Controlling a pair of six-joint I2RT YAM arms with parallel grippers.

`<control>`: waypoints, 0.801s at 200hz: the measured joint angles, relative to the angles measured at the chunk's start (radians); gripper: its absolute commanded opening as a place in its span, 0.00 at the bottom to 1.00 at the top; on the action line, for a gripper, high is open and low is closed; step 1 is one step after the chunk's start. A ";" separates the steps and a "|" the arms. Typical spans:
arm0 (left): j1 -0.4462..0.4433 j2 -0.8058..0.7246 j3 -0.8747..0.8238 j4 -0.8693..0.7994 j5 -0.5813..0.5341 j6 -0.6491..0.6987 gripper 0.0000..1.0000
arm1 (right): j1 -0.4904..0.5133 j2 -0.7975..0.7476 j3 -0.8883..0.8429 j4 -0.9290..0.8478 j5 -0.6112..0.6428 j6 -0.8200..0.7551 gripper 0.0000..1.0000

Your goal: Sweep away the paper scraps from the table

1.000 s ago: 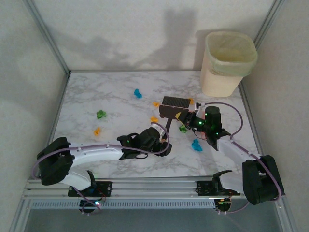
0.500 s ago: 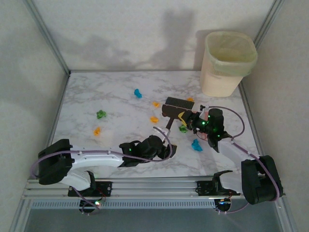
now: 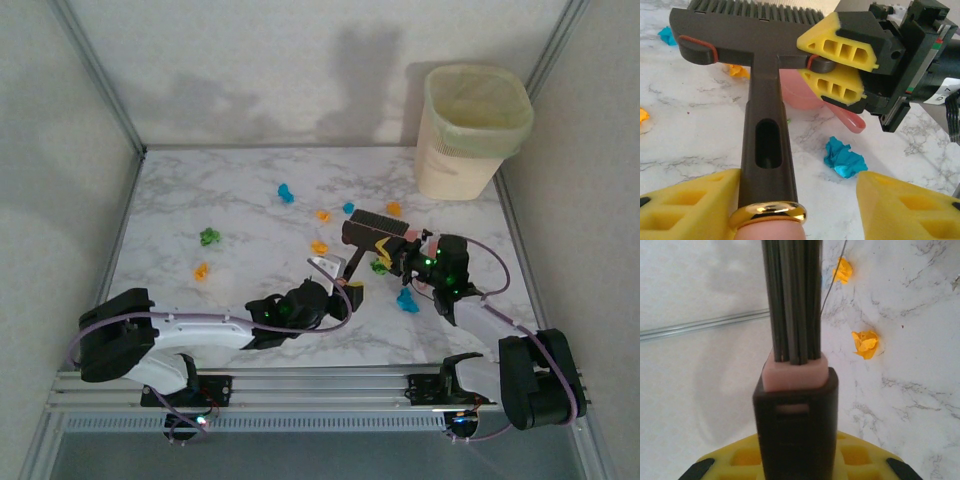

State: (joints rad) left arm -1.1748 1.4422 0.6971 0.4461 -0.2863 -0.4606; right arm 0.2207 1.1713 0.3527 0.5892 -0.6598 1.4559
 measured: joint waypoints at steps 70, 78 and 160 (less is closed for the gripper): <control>0.034 0.024 0.000 0.044 0.005 0.001 0.41 | 0.000 0.016 -0.015 0.059 -0.007 0.076 0.00; 0.034 0.026 0.000 0.047 0.005 0.002 0.41 | 0.000 0.023 -0.016 0.065 -0.010 0.082 0.00; 0.049 0.051 0.007 0.051 0.004 -0.006 0.00 | -0.007 0.038 -0.016 0.080 -0.006 0.084 0.00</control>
State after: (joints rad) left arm -1.1255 1.4929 0.7040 0.4969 -0.2825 -0.4671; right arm 0.2134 1.2091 0.3367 0.6697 -0.6659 1.5402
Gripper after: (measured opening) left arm 0.334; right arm 0.194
